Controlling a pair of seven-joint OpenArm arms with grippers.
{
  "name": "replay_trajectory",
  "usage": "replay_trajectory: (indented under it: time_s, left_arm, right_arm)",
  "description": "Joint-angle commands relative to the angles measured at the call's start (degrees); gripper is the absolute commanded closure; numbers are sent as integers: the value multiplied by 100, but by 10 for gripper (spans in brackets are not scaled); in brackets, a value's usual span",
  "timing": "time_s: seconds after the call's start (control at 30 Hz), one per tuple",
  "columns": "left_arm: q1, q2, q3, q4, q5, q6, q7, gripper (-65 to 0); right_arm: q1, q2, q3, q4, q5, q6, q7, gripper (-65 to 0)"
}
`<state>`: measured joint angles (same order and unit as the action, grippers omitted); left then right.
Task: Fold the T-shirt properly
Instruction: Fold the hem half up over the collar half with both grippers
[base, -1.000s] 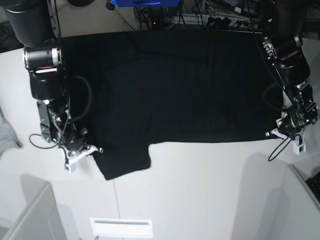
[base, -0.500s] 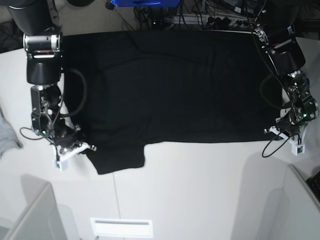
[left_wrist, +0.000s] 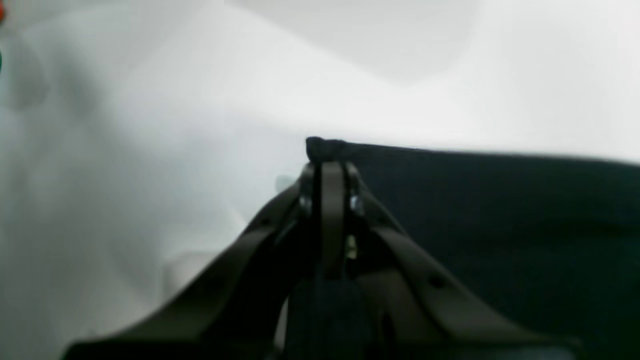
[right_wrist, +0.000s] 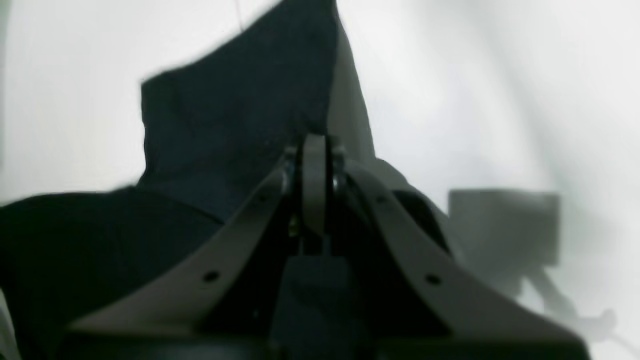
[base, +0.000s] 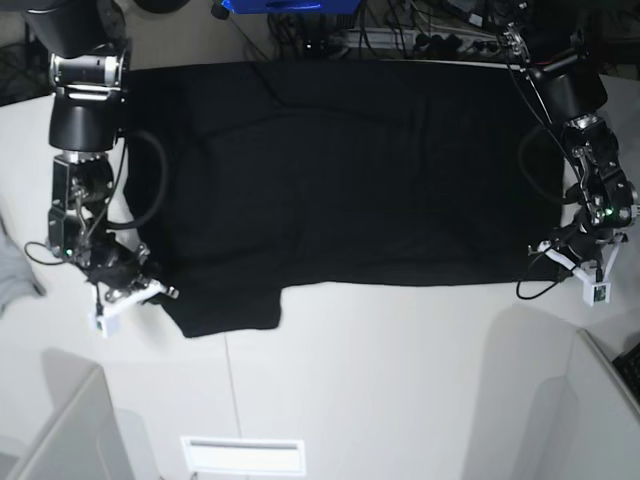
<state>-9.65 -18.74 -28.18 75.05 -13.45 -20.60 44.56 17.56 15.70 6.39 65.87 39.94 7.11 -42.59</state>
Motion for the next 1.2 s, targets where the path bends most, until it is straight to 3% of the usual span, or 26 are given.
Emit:
replay_trajectory:
  time_s: [0.0, 0.13, 0.27, 0.47, 0.57, 0.73, 1.17]
  left_arm:
    - [-59, -108, -26, 175, -13, 7, -99, 0]
    - [81, -64, -26, 394, -365, 16, -64, 0]
    - [108, -73, -26, 482, -866, 42, 340, 0]
    - [416, -73, -61, 1062, -892, 42, 375, 0]
    - [503, -47, -404, 1265, -892, 34, 384, 0]
    - [521, -47, -799, 1344, -892, 16, 903, 0]
    - [873, -47, -782, 1854, -901, 7, 1017, 0]
  right_arm:
    - [121, 78, 33, 152, 54, 31, 8, 0]
    - [-29, 78, 33, 398, 80, 31, -71, 0]
    - [-81, 78, 33, 407, 80, 31, -71, 0]
    - [-336, 78, 33, 723, 80, 31, -71, 0]
    - [-451, 78, 33, 802, 80, 31, -71, 0]
    - [-697, 78, 77, 1119, 89, 31, -62, 0]
    - [-1224, -28, 745, 1778, 555, 31, -317, 0]
